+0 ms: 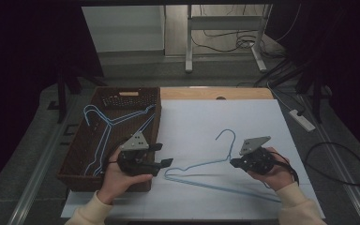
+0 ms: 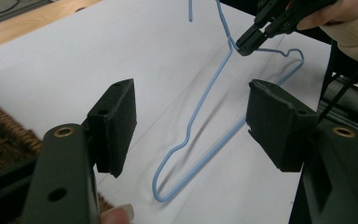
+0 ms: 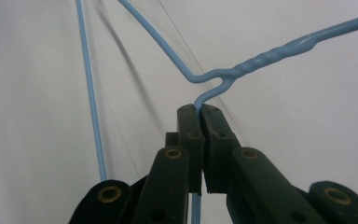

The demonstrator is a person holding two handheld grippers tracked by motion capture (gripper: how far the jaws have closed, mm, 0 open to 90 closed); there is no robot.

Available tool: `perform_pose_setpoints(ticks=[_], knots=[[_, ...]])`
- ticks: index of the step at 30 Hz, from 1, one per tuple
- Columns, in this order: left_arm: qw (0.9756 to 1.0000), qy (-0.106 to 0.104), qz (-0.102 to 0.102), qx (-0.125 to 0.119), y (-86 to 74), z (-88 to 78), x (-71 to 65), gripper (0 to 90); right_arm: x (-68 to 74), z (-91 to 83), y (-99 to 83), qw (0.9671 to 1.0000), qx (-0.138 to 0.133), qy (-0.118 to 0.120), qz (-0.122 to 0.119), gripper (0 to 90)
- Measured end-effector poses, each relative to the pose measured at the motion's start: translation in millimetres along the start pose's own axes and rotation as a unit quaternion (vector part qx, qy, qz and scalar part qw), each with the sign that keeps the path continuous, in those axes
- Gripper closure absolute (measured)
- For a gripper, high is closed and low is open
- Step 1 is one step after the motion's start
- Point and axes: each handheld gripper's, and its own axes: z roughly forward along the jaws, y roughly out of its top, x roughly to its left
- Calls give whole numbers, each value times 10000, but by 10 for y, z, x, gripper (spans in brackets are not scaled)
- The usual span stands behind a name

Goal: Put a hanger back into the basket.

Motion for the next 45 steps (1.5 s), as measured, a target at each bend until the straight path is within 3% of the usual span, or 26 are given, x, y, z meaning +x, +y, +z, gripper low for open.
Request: perform_pose_setpoints(ticks=[11,16,25,31,38,42,45], knots=[[9996,-174,135,185,83,169,-53,347,5,-176,36,9993,-336,92,-125,884],[9985,-331,274,335,184,323,-98,345,28,-232,72,9987,-446,119,-193,884],[9951,-609,400,670,376,672,-146,342,24,-292,77,9981,-557,138,-214,885],[9922,-619,533,943,434,854,-161,346,38,-334,101,9975,-638,132,-269,885],[9903,-653,597,1070,462,959,-174,352,46,-365,117,9971,-693,156,-276,885],[9881,-635,715,1201,480,1024,-192,383,55,-382,133,9966,-742,201,-310,885],[9852,-603,833,1369,490,1073,-213,479,70,-395,148,9961,-785,233,-336,885]])
